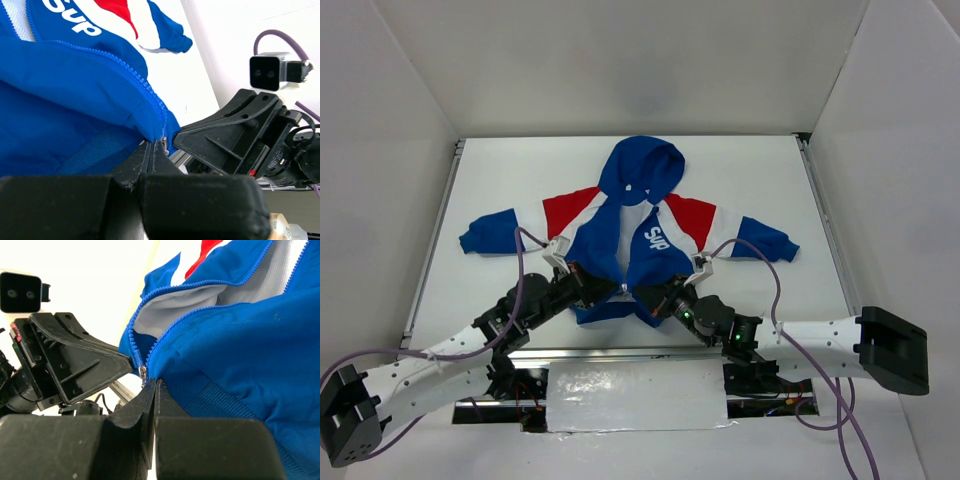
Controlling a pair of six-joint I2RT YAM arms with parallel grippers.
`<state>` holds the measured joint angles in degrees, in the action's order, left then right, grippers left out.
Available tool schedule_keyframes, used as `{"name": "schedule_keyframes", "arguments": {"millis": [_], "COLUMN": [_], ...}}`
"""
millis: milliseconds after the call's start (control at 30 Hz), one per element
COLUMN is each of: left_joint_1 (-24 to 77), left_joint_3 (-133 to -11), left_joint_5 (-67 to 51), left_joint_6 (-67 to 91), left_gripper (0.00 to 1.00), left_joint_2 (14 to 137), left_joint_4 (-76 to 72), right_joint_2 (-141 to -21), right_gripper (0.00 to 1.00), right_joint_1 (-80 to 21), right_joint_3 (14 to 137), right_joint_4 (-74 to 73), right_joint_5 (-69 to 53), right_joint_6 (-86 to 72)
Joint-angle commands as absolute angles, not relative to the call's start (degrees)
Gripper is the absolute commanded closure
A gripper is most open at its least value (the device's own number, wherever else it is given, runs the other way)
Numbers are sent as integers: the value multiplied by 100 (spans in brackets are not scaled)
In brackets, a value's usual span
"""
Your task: Zip up the jacket
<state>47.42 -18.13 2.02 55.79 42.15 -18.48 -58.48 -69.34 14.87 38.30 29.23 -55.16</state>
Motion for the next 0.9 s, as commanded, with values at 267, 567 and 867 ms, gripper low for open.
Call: {"name": "schedule_keyframes", "arguments": {"millis": [267, 567, 867], "left_joint_1": [4764, 4772, 4772], "left_joint_3": [-1942, -1951, -1942], "left_joint_5": [140, 193, 220], "left_joint_6": [5660, 5757, 5748], "left_gripper": [100, 100, 100], "left_joint_2": [4166, 4017, 4017], "left_joint_4": [-2153, -2092, -2074], "right_joint_2": [-5660, -5730, -5810], "right_gripper": [100, 100, 100], "right_joint_1": [-6900, -6908, -6908], "right_joint_3": [1547, 1503, 1424], "right_joint_4": [4184, 4315, 4561], "right_joint_5": [3111, 2989, 2892], "right_joint_6": [-5379, -5335, -5273]}}
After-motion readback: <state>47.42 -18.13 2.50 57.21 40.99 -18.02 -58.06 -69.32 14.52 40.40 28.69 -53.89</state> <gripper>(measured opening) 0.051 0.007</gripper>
